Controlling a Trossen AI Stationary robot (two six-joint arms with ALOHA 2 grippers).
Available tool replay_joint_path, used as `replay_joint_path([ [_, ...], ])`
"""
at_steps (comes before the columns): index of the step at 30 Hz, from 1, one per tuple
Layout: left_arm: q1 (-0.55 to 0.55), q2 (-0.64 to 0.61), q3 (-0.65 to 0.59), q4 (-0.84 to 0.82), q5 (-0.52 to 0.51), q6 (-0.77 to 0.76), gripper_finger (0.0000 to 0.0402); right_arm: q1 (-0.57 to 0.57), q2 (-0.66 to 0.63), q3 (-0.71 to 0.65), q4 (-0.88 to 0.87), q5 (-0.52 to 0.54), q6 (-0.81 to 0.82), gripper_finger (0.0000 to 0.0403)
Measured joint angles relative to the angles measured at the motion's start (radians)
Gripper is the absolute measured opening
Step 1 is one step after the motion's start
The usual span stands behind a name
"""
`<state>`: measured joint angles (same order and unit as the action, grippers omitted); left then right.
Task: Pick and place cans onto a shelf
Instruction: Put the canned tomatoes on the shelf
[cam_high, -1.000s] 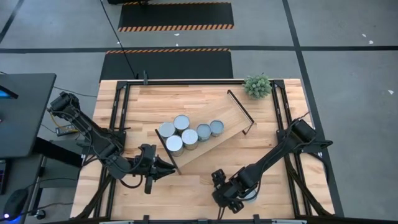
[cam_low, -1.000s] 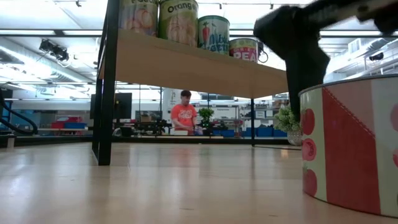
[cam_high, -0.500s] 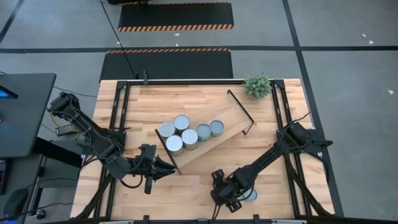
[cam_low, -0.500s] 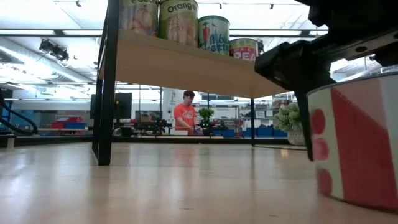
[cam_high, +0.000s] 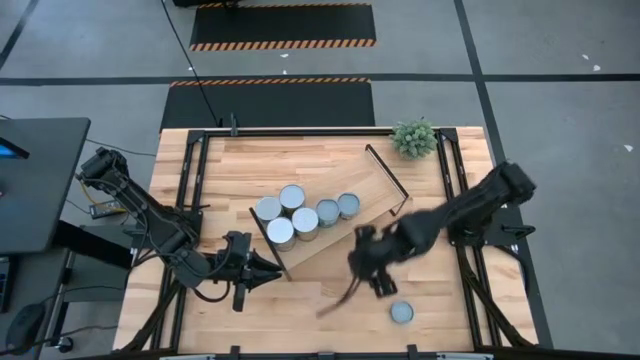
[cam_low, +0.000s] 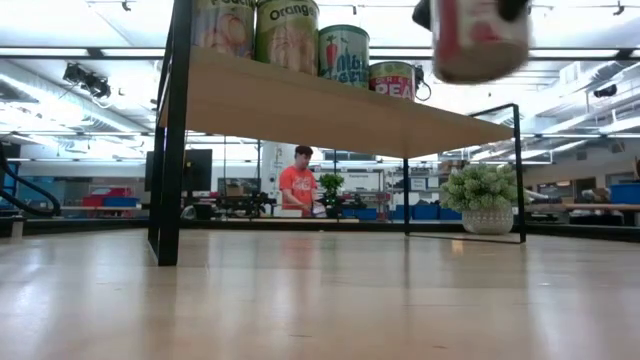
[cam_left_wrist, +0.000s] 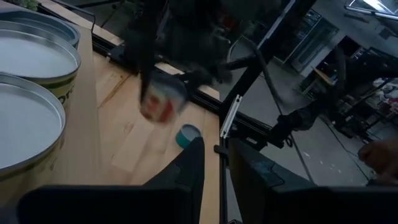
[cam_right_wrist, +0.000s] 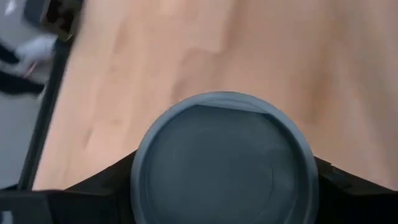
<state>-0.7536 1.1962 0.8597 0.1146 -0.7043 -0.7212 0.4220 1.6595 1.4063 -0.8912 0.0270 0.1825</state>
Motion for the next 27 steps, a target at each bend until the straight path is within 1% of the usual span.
replay_joint_path([
  [5,0.0,0.0,0.0,0.0,0.0,-0.001,0.0078,-0.095,-0.125,0.0,-0.07,0.013,0.051,0.0288],
  [8,-0.01,0.0,0.0,0.001,0.001,-0.005,0.0078,-0.128,-0.165,0.025,-0.112,0.052,0.061,0.0288],
  [14,-0.026,0.0,0.0,0.002,0.003,-0.026,0.0078,-0.161,-0.173,0.198,-0.206,0.184,0.073,0.0288],
  [16,-0.023,0.0,0.0,0.002,0.003,-0.026,0.0078,-0.183,-0.173,0.25,-0.236,0.213,0.071,0.0288],
  [19,-0.021,0.0,0.0,0.005,0.003,-0.026,0.0078,-0.233,-0.173,0.318,-0.282,0.215,0.062,0.0288],
  [23,-0.014,0.0,0.0,-0.001,0.003,-0.026,0.0078,-0.307,-0.173,0.357,-0.291,0.207,-0.025,0.0288],
  [27,0.016,-0.016,0.0,-0.034,0.003,-0.027,0.0078,-0.408,-0.172,0.359,-0.27,0.141,-0.133,0.0288],
])
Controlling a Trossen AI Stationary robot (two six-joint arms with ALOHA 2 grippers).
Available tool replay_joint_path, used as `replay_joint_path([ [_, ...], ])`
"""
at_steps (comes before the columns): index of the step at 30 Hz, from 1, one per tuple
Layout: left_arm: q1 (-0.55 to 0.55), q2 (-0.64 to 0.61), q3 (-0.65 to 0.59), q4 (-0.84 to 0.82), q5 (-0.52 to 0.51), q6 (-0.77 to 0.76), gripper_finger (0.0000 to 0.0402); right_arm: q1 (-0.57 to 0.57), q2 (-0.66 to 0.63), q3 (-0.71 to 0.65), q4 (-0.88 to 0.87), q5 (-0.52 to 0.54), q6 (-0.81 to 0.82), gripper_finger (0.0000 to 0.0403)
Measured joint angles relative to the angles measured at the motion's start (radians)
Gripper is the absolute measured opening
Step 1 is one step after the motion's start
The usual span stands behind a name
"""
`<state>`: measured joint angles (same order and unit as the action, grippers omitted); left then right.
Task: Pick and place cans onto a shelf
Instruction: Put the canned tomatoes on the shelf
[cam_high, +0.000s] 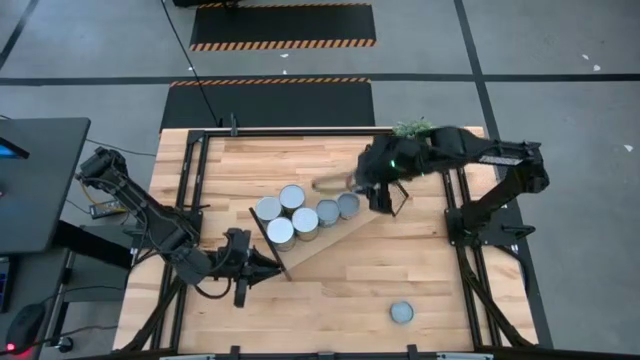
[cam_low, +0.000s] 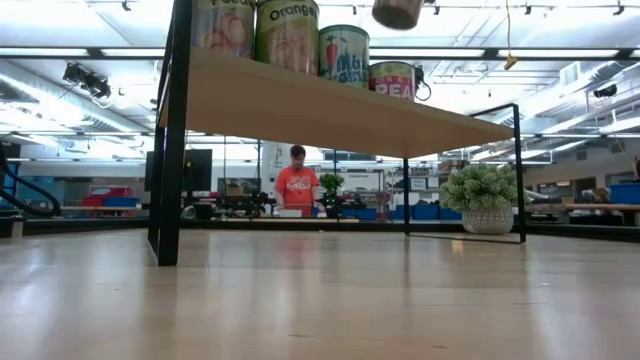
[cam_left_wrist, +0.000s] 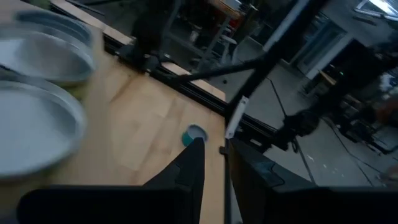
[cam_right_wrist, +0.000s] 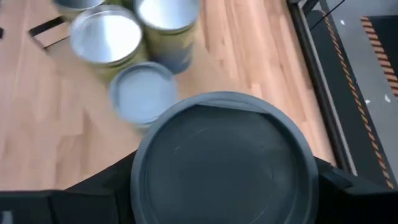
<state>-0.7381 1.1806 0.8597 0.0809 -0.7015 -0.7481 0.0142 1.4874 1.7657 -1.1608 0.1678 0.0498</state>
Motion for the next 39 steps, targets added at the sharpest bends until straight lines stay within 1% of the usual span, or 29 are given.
replay_joint_path([
  [6,0.08,-0.074,0.0,-0.064,-0.001,-0.023,0.0078,-0.165,0.0,0.0,0.062,-0.112,-0.148,0.0289],
  [11,0.141,-0.121,0.0,-0.102,-0.001,-0.011,0.0078,-0.289,0.024,0.0,0.093,-0.252,-0.239,0.0289],
  [15,0.177,-0.126,0.0,-0.105,0.0,0.008,0.0078,-0.347,0.068,0.0,0.099,-0.321,-0.314,0.0289],
  [19,0.192,-0.128,0.0,-0.106,0.0,0.007,0.0078,-0.366,0.116,0.0,0.122,-0.379,-0.35,0.0289],
  [27,0.189,-0.128,0.0,-0.109,0.0,-0.005,0.0078,-0.368,0.168,0.0,0.175,-0.406,-0.375,0.0289],
  [30,0.189,-0.128,0.0,-0.109,0.0,-0.006,0.0078,-0.362,0.18,0.001,0.22,-0.427,-0.368,0.0289],
  [33,0.191,-0.128,0.0,-0.108,0.0,-0.007,0.0078,-0.351,0.2,0.0,0.219,-0.447,-0.377,0.0289],
  [39,0.191,-0.128,0.0,-0.108,0.0,-0.008,0.0078,-0.333,0.266,0.0,0.184,-0.449,-0.397,0.0289],
])
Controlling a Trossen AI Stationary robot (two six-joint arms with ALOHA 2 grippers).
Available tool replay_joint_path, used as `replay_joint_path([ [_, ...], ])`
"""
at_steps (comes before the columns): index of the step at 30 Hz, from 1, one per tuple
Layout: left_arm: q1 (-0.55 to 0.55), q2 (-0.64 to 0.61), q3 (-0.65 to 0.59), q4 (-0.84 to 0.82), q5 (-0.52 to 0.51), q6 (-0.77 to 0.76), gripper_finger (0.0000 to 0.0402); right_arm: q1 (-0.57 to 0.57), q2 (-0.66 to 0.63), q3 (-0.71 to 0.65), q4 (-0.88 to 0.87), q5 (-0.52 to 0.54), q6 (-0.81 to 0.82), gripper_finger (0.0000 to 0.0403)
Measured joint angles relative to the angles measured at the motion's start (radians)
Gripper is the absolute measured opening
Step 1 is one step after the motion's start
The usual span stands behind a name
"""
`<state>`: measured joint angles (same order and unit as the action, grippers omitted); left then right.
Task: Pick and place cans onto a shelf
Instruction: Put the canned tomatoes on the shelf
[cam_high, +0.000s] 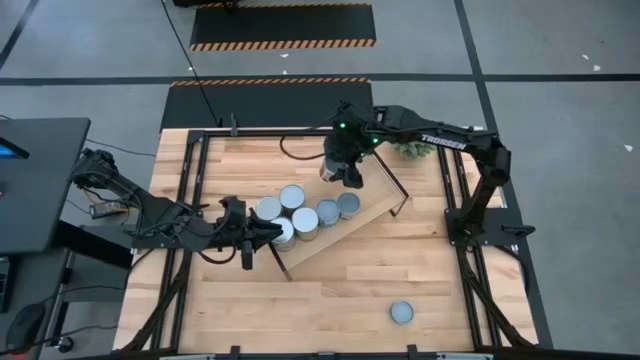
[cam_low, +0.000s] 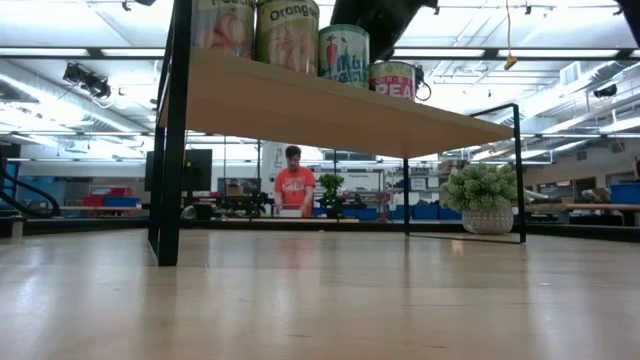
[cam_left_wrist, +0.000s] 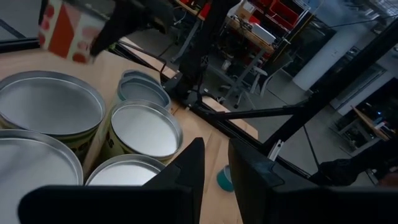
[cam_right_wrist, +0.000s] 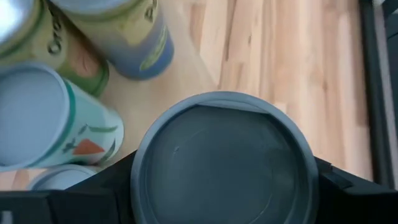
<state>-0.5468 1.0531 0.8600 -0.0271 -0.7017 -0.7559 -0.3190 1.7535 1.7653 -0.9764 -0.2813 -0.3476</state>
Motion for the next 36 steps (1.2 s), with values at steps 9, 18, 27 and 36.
replay_joint_path([
  [9,0.0,0.0,0.0,-0.001,0.0,0.0,0.0078,0.02,0.053,0.0,-0.053,0.017,-0.038,0.0289],
  [18,0.0,0.0,0.0,-0.009,0.0,0.0,0.0078,0.02,0.072,0.0,-0.095,0.026,-0.131,0.0304],
  [27,0.0,0.0,0.0,-0.016,0.0,0.0,0.0078,0.02,0.08,0.0,-0.097,0.026,-0.146,0.0325],
  [36,0.0,0.0,0.0,-0.023,0.0,0.0,0.0078,0.02,0.079,0.0,-0.103,0.026,-0.146,0.0348],
])
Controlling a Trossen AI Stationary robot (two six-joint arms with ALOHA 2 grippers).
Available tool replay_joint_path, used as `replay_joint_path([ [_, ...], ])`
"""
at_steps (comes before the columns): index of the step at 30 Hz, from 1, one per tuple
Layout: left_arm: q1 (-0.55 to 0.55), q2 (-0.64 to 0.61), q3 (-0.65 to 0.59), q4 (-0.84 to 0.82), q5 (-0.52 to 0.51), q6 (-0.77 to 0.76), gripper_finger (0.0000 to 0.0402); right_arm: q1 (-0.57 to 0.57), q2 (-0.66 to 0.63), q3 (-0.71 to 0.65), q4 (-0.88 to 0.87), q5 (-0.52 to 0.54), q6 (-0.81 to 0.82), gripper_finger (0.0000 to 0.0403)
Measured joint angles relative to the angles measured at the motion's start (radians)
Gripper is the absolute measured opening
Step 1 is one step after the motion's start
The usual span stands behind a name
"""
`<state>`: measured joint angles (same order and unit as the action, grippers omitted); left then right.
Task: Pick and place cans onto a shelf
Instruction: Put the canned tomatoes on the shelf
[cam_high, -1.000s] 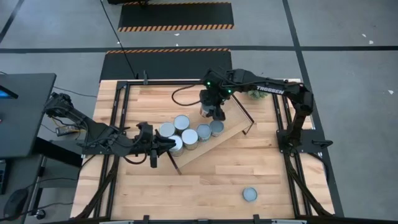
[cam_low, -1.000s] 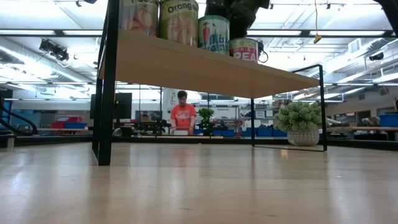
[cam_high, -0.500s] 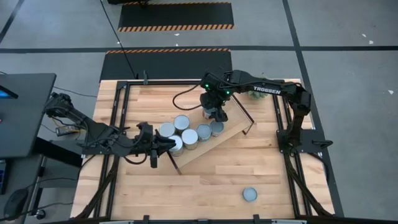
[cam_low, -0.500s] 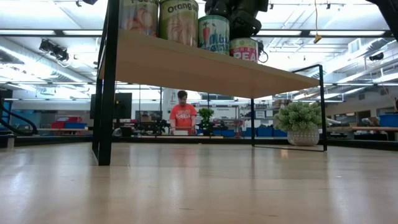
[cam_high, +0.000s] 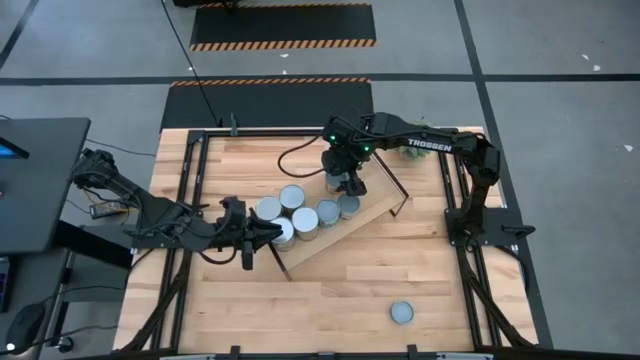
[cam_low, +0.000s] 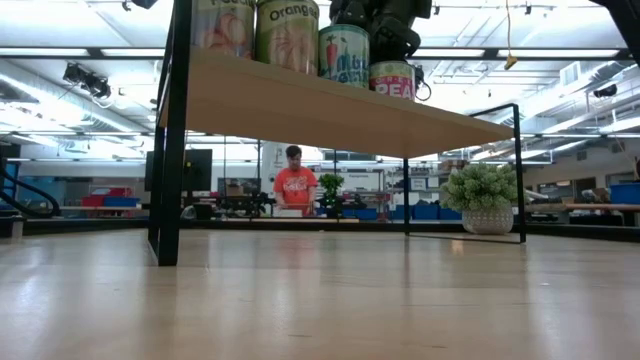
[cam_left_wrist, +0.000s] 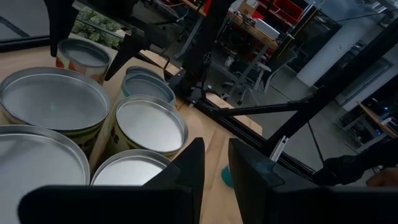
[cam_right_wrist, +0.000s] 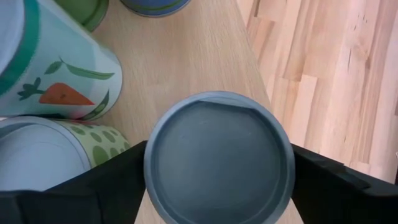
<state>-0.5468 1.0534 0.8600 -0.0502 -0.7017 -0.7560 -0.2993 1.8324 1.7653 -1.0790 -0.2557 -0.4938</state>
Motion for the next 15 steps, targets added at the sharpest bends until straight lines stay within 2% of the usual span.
replay_joint_path([
  [15,0.0,0.0,0.0,0.001,0.0,-0.011,0.0078,0.002,-0.029,0.0,0.001,0.001,0.001,0.0349],
])
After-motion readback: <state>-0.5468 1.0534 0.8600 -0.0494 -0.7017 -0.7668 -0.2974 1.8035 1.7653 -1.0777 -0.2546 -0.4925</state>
